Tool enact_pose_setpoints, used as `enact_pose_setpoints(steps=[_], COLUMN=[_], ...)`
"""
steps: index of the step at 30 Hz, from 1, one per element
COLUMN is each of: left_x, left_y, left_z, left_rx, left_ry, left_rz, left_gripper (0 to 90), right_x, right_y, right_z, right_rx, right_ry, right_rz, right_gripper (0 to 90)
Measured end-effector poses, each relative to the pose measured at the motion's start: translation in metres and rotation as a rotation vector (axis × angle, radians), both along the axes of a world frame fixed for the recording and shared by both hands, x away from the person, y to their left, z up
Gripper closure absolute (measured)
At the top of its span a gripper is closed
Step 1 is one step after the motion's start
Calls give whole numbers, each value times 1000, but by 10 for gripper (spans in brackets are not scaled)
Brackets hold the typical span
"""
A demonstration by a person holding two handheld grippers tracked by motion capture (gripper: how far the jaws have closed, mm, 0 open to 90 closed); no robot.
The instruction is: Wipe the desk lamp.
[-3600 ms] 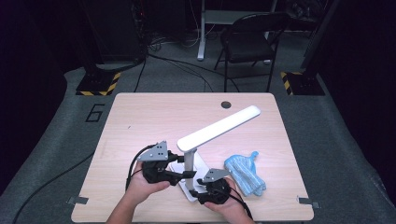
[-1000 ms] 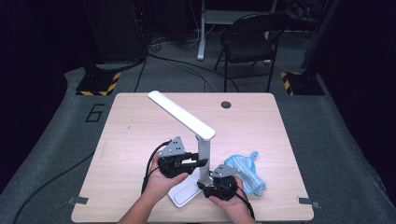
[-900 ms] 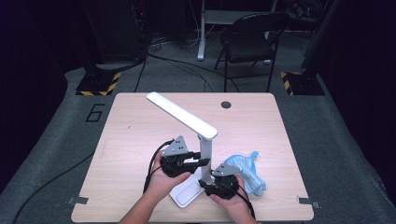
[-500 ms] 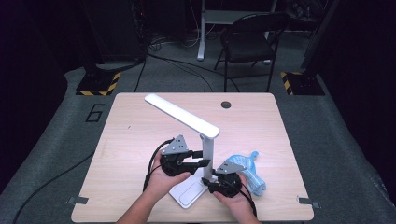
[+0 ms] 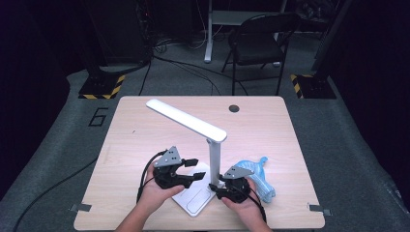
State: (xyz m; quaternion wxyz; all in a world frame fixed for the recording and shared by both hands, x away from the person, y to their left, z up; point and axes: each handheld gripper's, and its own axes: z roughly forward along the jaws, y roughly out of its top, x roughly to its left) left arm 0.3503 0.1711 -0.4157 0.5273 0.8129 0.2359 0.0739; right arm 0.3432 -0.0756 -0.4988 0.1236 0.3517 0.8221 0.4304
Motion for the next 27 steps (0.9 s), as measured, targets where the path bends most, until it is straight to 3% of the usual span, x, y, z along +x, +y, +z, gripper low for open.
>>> enact_pose_setpoints(steps=[9,17,27], left_x=[-6,-6,-10], left_y=[16,35,62], left_z=[-16,-30,-56], left_rx=[-9,48,96], left_ry=[0,24,69], left_rz=[42,68,152], left_gripper=[423,404,324], right_x=[5,6,8], right_y=[3,12,27], right_z=[1,0,-1], right_rx=[-8,3,3], right_ry=[18,12,0], right_rz=[38,53,114], right_gripper=[493,510,509])
